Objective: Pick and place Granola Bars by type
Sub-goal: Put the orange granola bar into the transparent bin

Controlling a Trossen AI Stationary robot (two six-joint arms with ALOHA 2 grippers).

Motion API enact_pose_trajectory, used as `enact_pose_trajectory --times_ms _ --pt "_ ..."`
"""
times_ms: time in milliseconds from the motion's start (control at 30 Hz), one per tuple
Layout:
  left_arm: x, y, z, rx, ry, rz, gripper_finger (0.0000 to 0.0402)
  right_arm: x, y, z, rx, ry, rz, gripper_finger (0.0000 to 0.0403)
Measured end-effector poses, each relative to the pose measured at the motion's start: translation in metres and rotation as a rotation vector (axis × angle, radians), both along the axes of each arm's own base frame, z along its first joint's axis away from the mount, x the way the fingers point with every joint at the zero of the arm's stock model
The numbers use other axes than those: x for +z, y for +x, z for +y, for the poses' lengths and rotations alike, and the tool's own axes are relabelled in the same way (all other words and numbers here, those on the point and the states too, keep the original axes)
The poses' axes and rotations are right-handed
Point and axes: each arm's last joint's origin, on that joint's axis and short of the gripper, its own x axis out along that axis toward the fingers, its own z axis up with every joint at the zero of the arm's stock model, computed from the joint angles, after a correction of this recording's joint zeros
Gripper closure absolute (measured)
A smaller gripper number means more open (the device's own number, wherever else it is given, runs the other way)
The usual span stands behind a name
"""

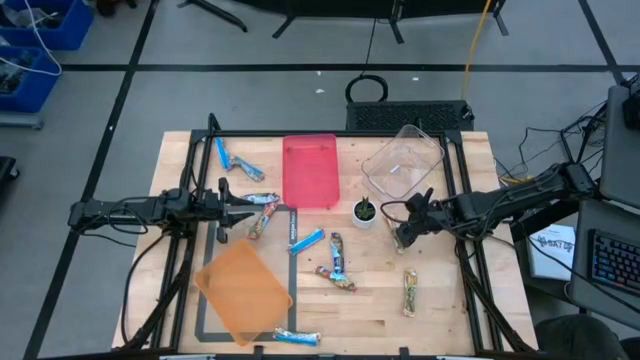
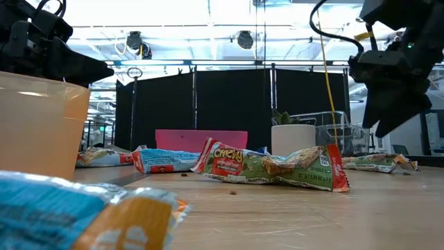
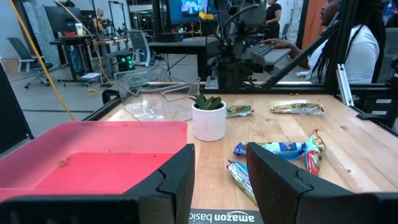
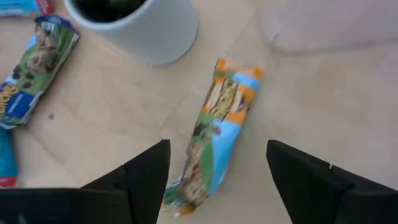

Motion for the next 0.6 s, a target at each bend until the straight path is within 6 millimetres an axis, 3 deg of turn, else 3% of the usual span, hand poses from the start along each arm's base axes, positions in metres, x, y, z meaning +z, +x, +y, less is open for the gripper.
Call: enact_pose_trajectory --times_ms 600 --pt "0.000 0.000 0.000 0.000 0.000 0.000 0.0254 -0.016 0.007 0.018 0.016 0.044 0.011 0.0149"
